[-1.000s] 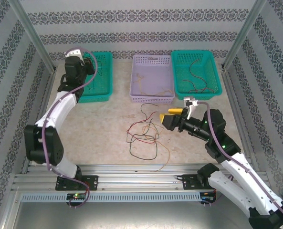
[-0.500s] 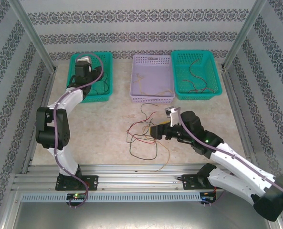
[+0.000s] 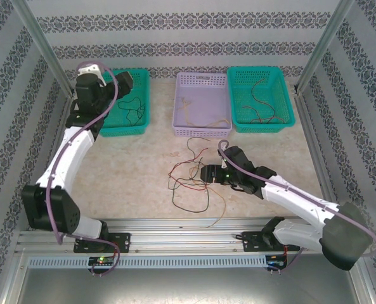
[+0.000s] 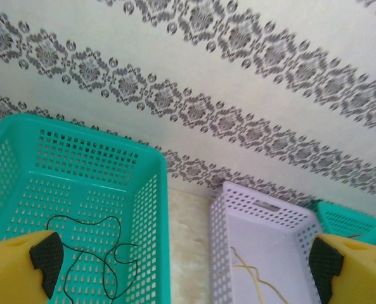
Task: Untangle the cables
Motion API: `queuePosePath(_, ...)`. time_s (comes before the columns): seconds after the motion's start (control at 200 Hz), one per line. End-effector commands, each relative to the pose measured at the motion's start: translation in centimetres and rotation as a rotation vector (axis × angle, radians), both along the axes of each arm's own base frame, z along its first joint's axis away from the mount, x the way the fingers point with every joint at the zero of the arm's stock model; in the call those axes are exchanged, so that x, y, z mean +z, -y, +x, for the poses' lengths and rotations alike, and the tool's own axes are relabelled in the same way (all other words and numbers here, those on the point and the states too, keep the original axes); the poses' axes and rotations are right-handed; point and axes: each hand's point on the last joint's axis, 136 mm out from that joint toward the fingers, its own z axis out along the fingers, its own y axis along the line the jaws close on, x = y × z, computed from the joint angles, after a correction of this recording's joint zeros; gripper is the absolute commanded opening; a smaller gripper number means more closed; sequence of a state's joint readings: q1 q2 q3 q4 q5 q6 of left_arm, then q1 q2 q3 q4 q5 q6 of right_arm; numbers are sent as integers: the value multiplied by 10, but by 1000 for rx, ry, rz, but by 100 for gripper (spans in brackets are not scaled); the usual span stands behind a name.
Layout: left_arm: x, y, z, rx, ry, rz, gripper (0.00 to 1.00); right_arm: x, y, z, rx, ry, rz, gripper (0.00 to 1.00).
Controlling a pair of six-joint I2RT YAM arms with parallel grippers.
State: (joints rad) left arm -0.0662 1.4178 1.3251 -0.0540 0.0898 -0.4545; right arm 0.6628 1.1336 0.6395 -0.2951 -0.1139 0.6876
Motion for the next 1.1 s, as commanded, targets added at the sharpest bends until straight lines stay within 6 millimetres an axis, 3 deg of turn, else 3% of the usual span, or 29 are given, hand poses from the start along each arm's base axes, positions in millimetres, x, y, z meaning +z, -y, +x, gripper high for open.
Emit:
queuePosePath(0.0, -16, 18, -31, -20, -93, -27, 100, -8, 7, 13, -75, -13, -29, 77)
queuePosePath(0.115, -29, 40, -59, -60, -158, 1, 100, -23, 8, 18, -94, -61, -34, 75)
queuePosePath(0.265, -60, 70, -99, -114, -252, 57, 100, -34, 4, 28, -111, -92, -18, 65)
queuePosePath(0.48, -115, 99, -148, -213, -390, 82, 100, -46, -2, 37, -114, -109, -12, 41)
queuePosePath(0.684, -174, 129, -182, -309, -525, 117, 100, -51, -3, 46, -117, -112, -16, 10)
queuePosePath(0.744, -185, 134, -188, -326, -543, 111, 100, -42, -3, 49, -112, -88, -17, 0)
queuePosePath(0.854, -209, 149, -198, -371, -591, 82, 100, -14, 1, 58, -120, -13, -23, 0)
queuePosePath(1.094, -264, 193, -217, -475, -680, 80, 100, 88, 10, 74, -100, 209, -23, 0)
